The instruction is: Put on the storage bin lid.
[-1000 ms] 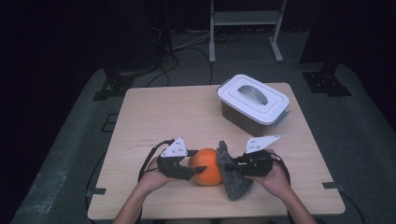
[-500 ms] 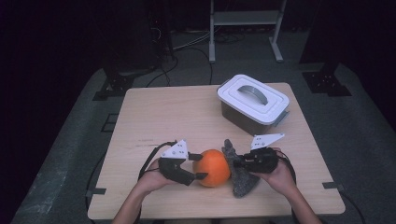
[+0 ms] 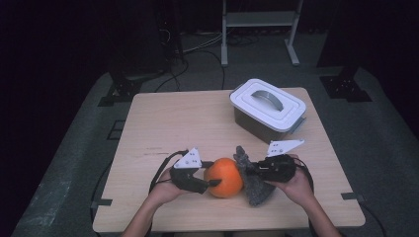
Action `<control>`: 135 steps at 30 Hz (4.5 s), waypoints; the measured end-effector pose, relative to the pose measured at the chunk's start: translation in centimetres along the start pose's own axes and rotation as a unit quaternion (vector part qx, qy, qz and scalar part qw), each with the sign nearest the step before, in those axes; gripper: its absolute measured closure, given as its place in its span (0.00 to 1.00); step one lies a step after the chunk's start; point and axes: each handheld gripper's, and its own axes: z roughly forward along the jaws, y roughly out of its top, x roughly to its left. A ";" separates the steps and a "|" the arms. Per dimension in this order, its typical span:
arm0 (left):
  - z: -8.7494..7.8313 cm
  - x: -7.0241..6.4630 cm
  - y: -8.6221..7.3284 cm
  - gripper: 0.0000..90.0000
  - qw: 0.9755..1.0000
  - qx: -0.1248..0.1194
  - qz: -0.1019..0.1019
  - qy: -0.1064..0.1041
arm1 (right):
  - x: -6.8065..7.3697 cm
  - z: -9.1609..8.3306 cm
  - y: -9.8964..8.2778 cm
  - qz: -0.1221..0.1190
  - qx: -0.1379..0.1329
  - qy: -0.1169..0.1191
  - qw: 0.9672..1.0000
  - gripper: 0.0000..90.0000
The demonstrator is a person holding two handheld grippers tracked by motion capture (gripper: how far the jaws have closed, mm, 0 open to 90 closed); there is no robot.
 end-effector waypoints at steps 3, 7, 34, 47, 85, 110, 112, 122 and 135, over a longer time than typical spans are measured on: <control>0.1 -0.2 0.2 0.40 1.000 0.003 0.007 -0.011 | 1.0 -0.2 0.9 -0.015 -0.016 0.018 1.000 0.87; -0.2 -0.1 0.1 0.35 1.000 -0.001 0.012 -0.026 | 0.6 0.3 0.3 -0.008 -0.006 0.031 0.999 0.86; 1.1 -0.1 -0.7 0.27 0.999 0.011 0.014 -0.045 | -1.2 0.2 -1.3 0.018 0.028 0.014 0.999 0.86; -0.1 -0.8 0.1 0.56 0.999 -0.007 0.048 -0.021 | 0.0 -0.8 0.1 0.009 -0.020 0.035 0.999 0.88; -0.5 -0.5 0.7 0.54 0.999 -0.030 0.025 -0.018 | 0.5 -0.3 0.4 0.002 -0.015 0.011 1.000 0.88; 0.2 0.7 -0.6 0.54 0.999 -0.022 -0.003 -0.026 | -1.1 -0.1 -1.1 0.028 0.016 -0.003 0.999 0.87; -0.2 0.7 -0.5 0.55 0.999 -0.025 -0.003 -0.020 | -1.3 -0.1 -1.2 0.032 0.019 -0.009 0.999 0.87; -0.1 0.1 0.1 0.53 1.000 -0.016 0.012 0.011 | 1.1 0.3 0.6 -0.012 -0.003 0.003 1.000 0.88; 0.8 0.6 -0.9 0.29 1.000 0.019 0.015 0.006 | -1.4 0.5 -1.3 0.031 0.034 -0.014 0.999 0.87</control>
